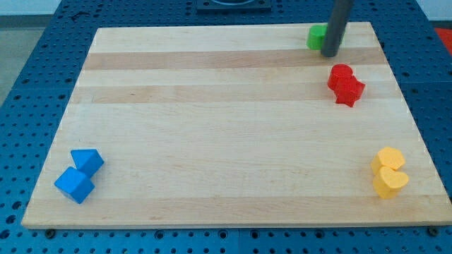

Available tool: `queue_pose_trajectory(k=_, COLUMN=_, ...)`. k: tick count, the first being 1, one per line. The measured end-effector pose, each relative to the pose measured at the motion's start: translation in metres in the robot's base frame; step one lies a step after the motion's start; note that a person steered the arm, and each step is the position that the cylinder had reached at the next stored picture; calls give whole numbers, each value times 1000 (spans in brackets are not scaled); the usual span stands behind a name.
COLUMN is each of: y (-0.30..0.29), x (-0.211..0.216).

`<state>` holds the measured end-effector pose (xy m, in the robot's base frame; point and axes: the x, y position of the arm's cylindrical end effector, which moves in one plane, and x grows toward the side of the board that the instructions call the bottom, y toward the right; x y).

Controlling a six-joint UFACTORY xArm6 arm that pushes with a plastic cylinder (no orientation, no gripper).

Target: Point your arm at the green circle

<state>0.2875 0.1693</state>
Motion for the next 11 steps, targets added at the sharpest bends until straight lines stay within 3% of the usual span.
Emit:
queue_pose_trajectory(k=2, y=-115, x=0)
queue_pose_trajectory(k=3, y=-125, x=-26)
queue_pose_trajectory(k=6, y=-119, x=-93)
queue_pose_trajectory(k=9, y=-54, x=-88)
queue_pose_trajectory(k=11, y=-43, x=-51)
